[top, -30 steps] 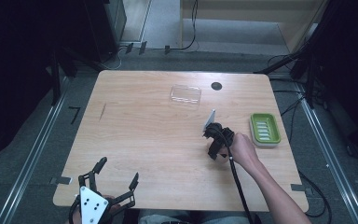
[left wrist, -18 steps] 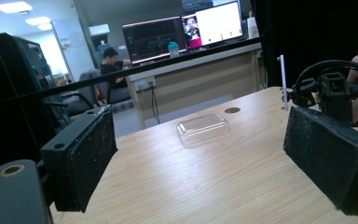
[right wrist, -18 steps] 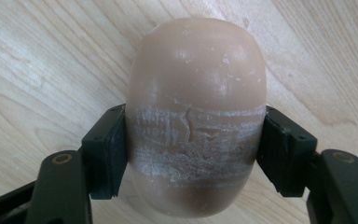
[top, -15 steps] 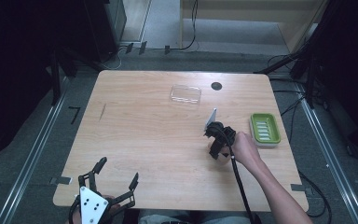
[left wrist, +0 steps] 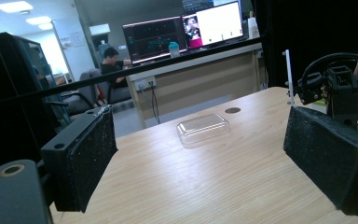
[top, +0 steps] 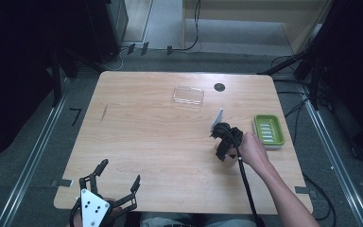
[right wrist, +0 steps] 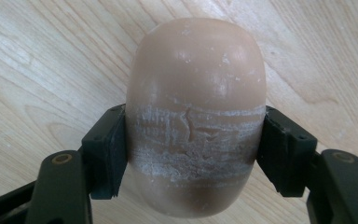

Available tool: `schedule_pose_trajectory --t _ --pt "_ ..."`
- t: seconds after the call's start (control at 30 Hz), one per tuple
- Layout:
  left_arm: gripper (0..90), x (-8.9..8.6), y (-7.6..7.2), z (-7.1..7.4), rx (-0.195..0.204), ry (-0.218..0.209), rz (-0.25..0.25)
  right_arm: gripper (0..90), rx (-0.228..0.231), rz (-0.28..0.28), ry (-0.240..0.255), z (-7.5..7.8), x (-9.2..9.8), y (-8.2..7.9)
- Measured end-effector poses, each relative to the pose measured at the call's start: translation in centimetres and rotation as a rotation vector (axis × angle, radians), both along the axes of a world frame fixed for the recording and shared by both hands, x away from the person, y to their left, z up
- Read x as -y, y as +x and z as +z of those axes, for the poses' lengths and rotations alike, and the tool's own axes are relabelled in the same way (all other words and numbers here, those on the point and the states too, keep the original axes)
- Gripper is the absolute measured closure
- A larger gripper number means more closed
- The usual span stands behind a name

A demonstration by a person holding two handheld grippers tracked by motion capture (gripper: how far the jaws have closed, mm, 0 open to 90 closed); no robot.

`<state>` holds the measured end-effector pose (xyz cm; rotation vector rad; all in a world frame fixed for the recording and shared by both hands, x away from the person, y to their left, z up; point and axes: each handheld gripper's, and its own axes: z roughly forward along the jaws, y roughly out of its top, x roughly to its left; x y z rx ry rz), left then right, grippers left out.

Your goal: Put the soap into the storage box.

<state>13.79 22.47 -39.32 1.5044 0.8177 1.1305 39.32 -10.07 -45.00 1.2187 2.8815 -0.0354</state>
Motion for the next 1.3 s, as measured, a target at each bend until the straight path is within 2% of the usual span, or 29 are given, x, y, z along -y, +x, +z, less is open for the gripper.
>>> schedule_pose_trajectory --t 1.3 --pt "9.9 0.0 0.0 0.0 0.001 -0.003 0.0 33.6 -0.004 -0.076 -0.003 1.8 5.1 -0.1"
